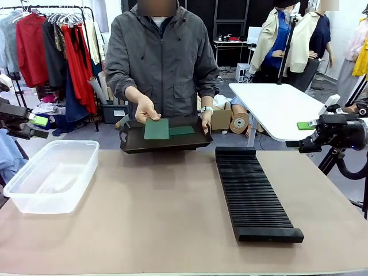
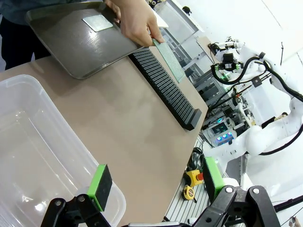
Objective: Sort PCBs into racks and boxes based on the side picked up.
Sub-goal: Pick up the Blank PCB handed by the Human.
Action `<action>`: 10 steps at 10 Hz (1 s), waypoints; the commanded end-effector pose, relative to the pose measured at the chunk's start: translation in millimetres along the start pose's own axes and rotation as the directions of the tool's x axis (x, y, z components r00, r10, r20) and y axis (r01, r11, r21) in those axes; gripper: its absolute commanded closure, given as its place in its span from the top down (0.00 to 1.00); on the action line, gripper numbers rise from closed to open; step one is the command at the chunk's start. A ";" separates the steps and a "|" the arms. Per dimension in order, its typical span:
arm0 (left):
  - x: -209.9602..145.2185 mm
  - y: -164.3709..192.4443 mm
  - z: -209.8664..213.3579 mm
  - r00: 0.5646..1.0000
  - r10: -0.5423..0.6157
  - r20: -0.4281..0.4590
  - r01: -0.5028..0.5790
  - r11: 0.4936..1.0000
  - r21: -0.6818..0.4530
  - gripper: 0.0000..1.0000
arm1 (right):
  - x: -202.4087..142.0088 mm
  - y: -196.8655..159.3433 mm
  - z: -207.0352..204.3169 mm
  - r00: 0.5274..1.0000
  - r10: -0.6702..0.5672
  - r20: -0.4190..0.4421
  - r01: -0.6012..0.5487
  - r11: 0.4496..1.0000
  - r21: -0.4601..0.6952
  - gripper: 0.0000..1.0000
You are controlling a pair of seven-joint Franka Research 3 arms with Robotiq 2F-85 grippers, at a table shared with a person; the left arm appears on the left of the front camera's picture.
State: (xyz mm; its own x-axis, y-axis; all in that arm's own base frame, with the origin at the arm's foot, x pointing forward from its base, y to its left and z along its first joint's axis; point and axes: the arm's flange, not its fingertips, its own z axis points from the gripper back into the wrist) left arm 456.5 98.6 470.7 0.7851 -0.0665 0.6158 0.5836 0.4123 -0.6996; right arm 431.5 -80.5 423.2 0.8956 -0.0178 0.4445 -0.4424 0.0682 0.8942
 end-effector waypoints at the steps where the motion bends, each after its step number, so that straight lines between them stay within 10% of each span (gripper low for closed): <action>1: 6.5 5.0 -8.1 0.997 0.078 0.021 -0.078 0.997 -0.018 1.00 | 1.4 0.4 1.2 1.000 0.007 0.001 -0.007 1.000 -0.001 1.00; 10: 18.3 41.7 -116.0 0.935 0.353 -0.021 -0.351 0.919 -0.179 1.00 | 1.4 0.4 1.2 1.000 0.007 0.001 -0.007 1.000 -0.001 1.00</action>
State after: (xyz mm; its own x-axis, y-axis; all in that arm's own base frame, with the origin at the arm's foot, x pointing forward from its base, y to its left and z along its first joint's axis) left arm 509.0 11.9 408.1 0.9335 0.0521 0.3548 0.3274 0.2801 -0.9024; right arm 431.5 -80.9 422.5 0.8961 -0.0182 0.4435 -0.4414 0.0685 0.8947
